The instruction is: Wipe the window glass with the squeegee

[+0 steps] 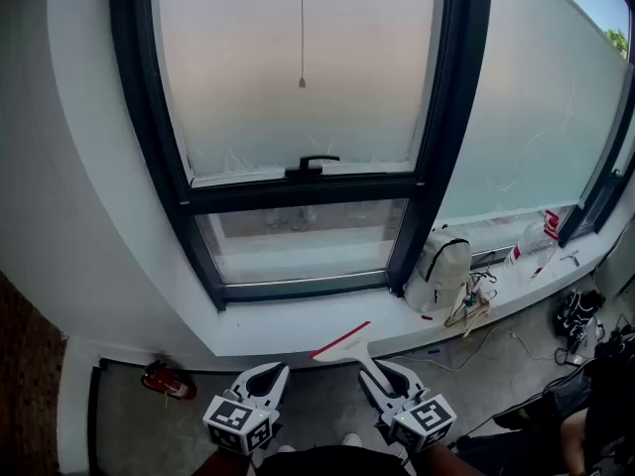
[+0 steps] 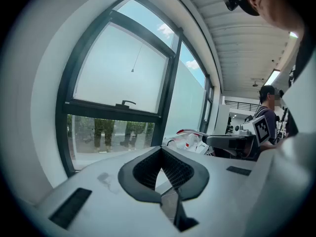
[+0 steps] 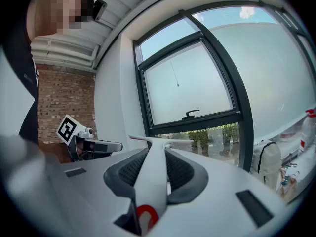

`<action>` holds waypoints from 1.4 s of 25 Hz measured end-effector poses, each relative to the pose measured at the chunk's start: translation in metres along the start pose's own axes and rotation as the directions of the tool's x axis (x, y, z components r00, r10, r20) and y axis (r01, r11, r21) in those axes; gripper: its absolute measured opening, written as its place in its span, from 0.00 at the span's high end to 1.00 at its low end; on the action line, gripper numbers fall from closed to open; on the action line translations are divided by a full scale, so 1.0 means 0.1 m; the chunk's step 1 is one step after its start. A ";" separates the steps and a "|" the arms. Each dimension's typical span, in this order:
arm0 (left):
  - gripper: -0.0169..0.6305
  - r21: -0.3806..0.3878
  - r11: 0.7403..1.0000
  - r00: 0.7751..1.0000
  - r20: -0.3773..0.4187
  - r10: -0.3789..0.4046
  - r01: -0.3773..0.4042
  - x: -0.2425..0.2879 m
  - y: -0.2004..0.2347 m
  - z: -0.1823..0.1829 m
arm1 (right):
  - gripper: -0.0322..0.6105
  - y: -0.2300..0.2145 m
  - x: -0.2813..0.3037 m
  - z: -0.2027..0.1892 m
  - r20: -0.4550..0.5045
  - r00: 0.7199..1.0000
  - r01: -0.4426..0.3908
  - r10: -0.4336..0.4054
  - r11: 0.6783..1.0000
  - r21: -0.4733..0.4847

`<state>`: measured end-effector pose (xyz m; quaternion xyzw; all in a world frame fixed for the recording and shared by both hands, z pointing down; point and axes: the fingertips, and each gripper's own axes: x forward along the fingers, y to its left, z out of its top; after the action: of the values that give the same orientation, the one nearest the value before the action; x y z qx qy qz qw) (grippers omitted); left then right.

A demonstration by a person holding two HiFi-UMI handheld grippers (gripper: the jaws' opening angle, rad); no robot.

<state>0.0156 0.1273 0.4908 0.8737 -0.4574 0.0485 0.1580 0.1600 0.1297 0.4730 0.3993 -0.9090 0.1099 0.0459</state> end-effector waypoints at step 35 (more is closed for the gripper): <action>0.97 0.058 0.998 0.999 -0.015 -0.039 0.040 1.03 -0.83 0.06 | 0.81 -1.39 -0.58 -0.10 0.025 0.991 0.124 -0.128 0.986 0.109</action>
<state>0.1422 0.0892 0.4895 0.8864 -0.4375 0.0650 0.1365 0.3010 0.0823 0.4951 0.4596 -0.8754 0.1491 0.0168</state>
